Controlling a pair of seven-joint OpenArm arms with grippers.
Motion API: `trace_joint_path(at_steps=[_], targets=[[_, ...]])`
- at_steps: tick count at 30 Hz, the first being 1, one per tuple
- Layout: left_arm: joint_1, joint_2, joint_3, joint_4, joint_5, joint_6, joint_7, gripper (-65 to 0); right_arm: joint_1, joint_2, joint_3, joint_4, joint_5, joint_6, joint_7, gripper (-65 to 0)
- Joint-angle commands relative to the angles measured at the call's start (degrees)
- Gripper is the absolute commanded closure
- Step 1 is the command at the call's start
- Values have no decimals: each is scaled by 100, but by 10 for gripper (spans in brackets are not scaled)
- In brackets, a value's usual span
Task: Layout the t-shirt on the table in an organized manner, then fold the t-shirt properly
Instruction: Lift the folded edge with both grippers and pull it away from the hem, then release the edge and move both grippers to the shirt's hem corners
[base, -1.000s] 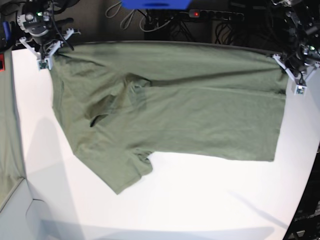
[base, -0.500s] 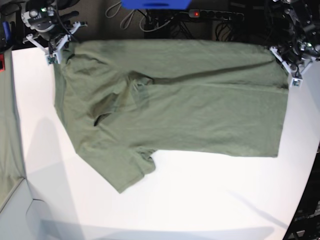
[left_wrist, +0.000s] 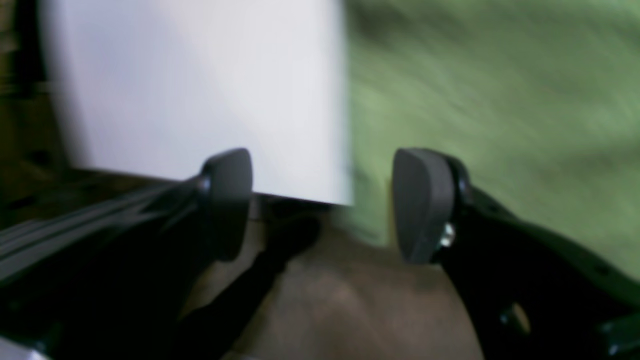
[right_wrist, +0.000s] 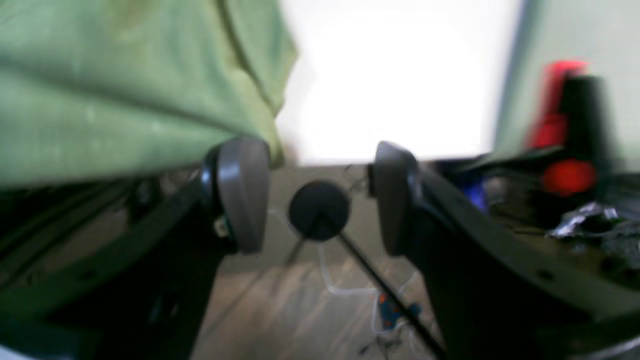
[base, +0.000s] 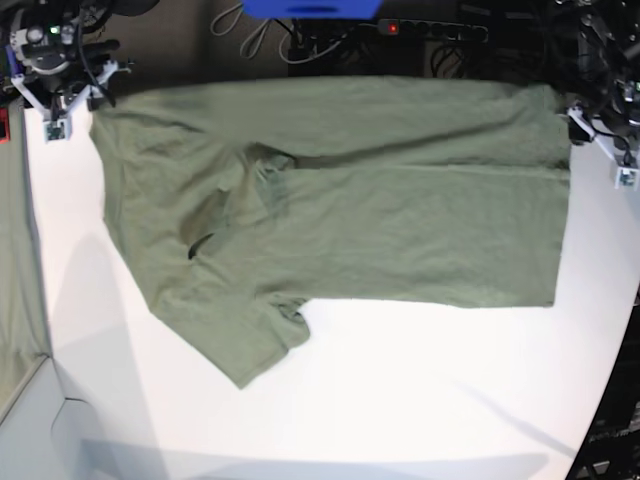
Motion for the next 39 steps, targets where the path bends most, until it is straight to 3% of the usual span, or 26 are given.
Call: trace_joint_path(at_steps=[1, 13, 18, 25, 28, 32, 39], targets=[[-149, -102, -85, 225, -9, 14, -77, -427, -12, 96, 54, 105, -17, -1, 73, -344], [-1107, -111, -331, 295, -9, 23, -77, -427, 815, 193, 27, 105, -8, 61, 64, -344], [-1863, -58, -331, -294, -9, 84, -77, -427, 1879, 368, -447, -9, -17, 500, 55, -344], [-2645, -120, -322, -1481, 0, 102, -130, -428, 3540, 579, -1265, -1416, -17, 500, 55, -345], [-2742, -120, -305, -1806, 105, 102, -648, -429, 4243, 659, -1494, -2427, -17, 509, 82, -345], [-2716, -111, 293, -2263, 571, 102, -1624, -430, 5219, 773, -1722, -3983, -17, 492, 205, -360], [-2768, -76, 627, -2808, 1046, 102, -2266, -430, 5967, 852, -1749, -5723, -17, 483, 1418, -423]])
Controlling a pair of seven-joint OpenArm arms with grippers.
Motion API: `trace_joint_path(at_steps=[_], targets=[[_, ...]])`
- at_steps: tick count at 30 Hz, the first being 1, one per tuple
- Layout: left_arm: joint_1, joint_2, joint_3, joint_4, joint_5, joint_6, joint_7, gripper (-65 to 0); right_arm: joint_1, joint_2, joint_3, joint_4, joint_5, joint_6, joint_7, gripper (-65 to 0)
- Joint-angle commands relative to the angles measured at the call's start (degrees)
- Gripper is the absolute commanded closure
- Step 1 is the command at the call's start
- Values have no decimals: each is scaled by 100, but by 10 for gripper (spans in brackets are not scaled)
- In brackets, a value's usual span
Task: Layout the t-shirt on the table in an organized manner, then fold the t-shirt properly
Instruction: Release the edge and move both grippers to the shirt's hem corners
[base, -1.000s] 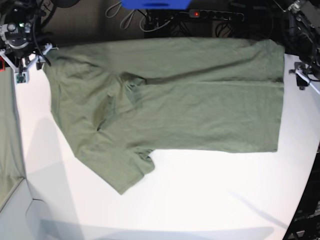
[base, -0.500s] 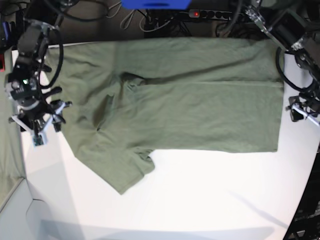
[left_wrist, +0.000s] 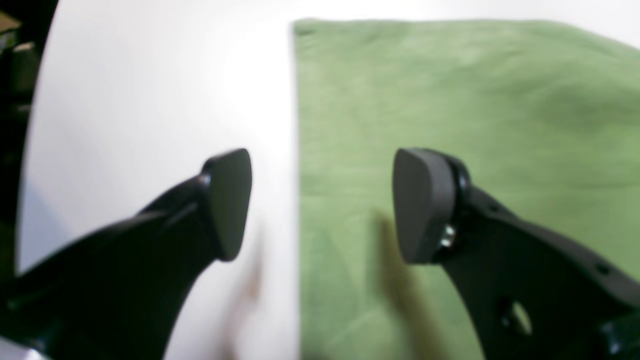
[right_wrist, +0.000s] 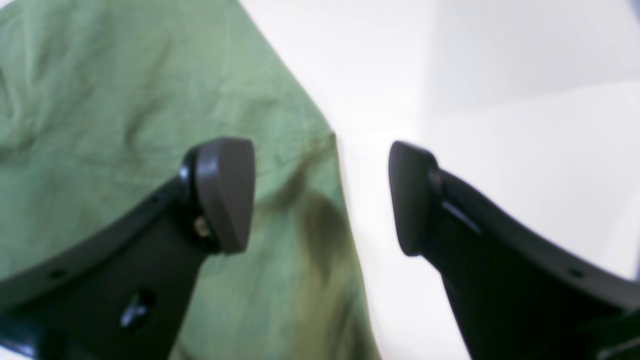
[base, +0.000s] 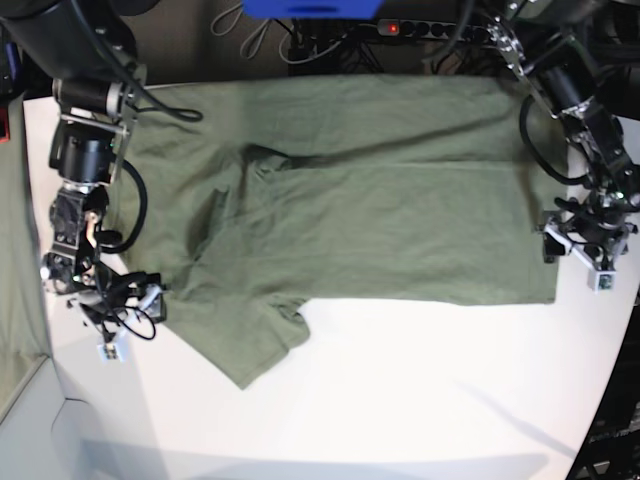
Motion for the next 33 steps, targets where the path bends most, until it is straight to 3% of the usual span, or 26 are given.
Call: trace_joint_path(at_steps=[1, 8, 15, 20, 27, 33], targets=[[-143, -87, 4, 37, -75, 3, -179, -430, 174, 78, 15, -13, 62, -31, 232, -423], [-381, -139, -13, -358, 65, 3, -214, -430, 174, 52, 15, -628, 62, -31, 1014, -422], [-442, -139, 4, -385, 180, 3, -240, -430, 174, -1, 15, -1147, 62, -31, 1313, -395], [-548, -218, 4, -798, 180, 12, -750, -430, 148, -54, 15, -1191, 62, -31, 1313, -282], [-952, -456, 13, -1905, 180, 12, -1199, -430, 139, -45, 15, -1191, 62, -31, 1287, -3], [-1313, -623, 48, -2916, 180, 12, -1902, -430, 131, -36, 15, -1200, 62, -31, 1278, 0]])
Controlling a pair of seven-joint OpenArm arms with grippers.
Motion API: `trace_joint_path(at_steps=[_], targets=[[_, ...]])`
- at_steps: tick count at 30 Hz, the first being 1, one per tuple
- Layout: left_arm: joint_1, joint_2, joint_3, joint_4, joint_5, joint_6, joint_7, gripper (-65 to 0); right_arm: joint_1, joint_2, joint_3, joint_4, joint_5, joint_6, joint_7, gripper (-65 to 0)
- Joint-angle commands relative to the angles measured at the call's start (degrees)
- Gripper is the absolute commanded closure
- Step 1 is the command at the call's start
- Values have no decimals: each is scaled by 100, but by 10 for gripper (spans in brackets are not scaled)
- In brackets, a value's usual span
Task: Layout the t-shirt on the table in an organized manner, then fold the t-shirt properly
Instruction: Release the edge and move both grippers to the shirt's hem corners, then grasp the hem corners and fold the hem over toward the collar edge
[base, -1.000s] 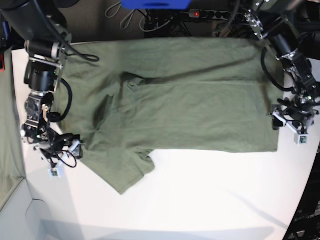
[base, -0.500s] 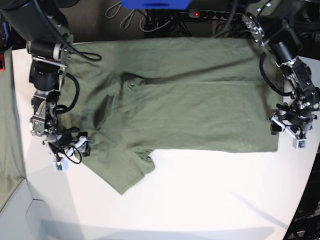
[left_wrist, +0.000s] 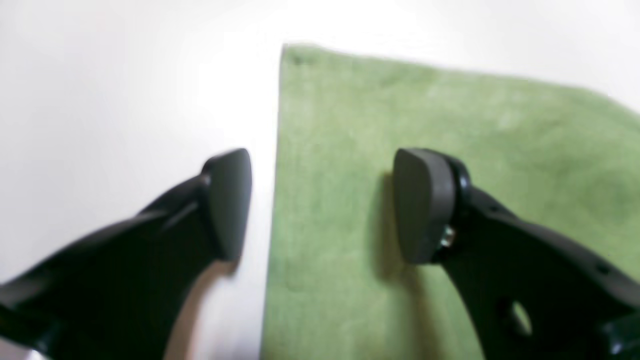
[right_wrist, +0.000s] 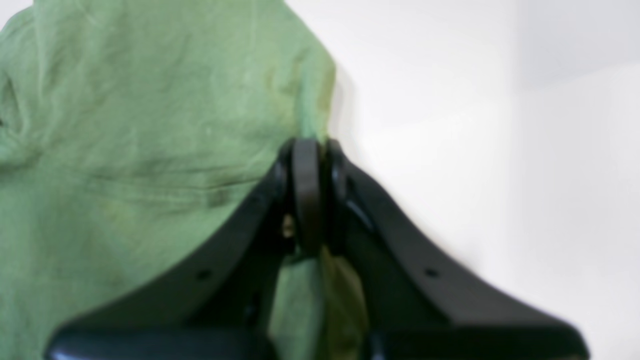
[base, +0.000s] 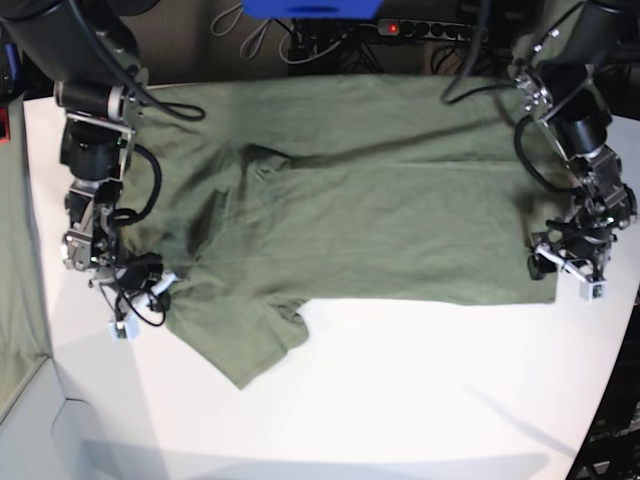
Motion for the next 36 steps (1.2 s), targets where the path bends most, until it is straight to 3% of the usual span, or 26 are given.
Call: trace_joint_path(at_steps=[1, 3, 7, 12, 20, 23, 31, 36], targets=[[-242, -164, 94, -87, -89, -12, -208, -430, 104, 49, 4, 44, -38, 8, -60, 0], [-348, -252, 341, -518, -89, 50, -384, -430, 104, 49, 4, 44, -38, 8, -60, 0], [-444, -305, 719, -1080, -98, 648, -745, -429, 104, 40, 4, 44, -38, 8, -60, 0], [-444, -287, 1176, -1256, -133, 797, -912, -404, 113, 40, 4, 44, -38, 8, -42, 0], [-550, -287, 1255, -1256, -116, 815, -912, -81, 122, 49, 4, 44, -38, 8, -42, 0], [-576, -287, 1255, -1239, -133, 815, -877, 0, 122, 49, 4, 44, -38, 8, -42, 0], [-462, -270, 1211, -368, -151, 762, -798, -3, 131, 40, 48, 343, -12, 8, -51, 0], [-242, -173, 1202, 564, -467, 753, -15, -3, -168, 32, 57, 1205, -12, 8, -121, 0]])
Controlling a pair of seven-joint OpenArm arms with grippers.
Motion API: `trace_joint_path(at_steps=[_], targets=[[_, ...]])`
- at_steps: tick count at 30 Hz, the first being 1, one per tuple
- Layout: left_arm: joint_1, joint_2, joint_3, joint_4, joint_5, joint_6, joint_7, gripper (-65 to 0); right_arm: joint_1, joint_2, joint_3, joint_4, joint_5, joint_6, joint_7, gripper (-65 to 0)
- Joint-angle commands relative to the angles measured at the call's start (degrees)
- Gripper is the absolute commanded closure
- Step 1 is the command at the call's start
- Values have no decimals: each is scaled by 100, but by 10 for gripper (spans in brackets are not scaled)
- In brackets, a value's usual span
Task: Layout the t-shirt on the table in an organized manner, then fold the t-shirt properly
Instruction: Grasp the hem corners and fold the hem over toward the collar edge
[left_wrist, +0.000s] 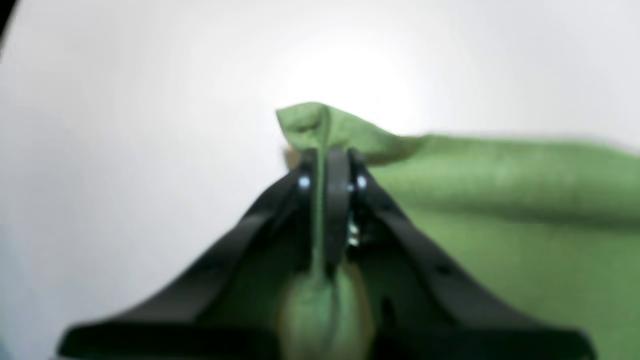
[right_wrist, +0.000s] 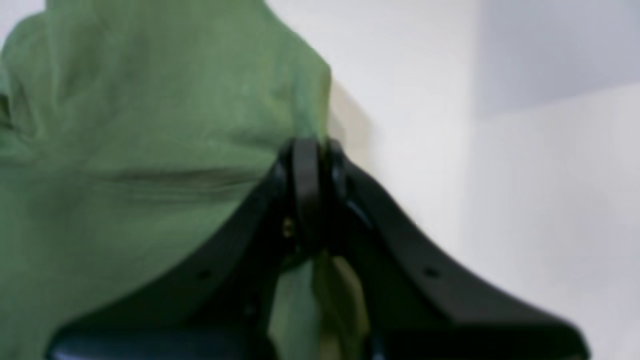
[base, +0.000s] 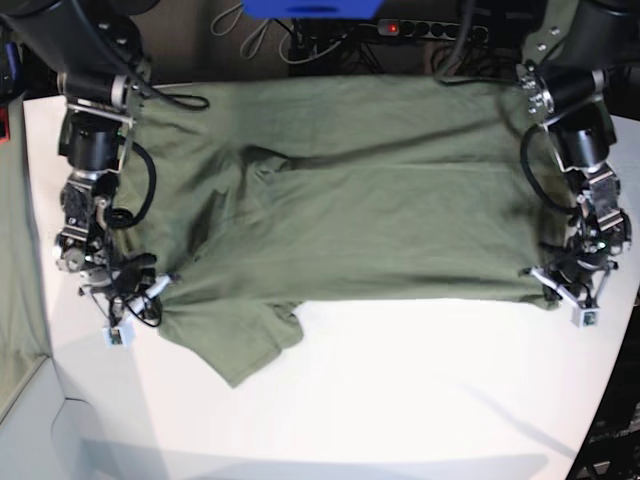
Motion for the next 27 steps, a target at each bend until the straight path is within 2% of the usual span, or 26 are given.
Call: trace_joint_path(at_steps=[1, 8, 15, 18, 24, 27], targets=[[-71, -26, -2, 280, -190, -5, -63, -3, 96, 53, 18, 268, 84, -11, 60, 0], [527, 26, -2, 1696, -832, -5, 588, -3, -502, -61, 18, 1543, 84, -11, -433, 0], [1327, 26, -11, 2874, -1615, -5, 1150, -3, -1223, -228, 440, 2764, 84, 15, -450, 0], [1652, 26, -11, 3366, -1834, 12, 1221, -3, -1583, -246, 677, 3222, 84, 24, -450, 0], [2267, 26, -46, 4192, -2089, 56, 1221, -3, -2234, -254, 747, 3881, 93, 33, -450, 0], [2522, 97, -354, 4474, -2195, 56, 1221, -3, -2568, -254, 756, 4215, 93, 33, -450, 0]])
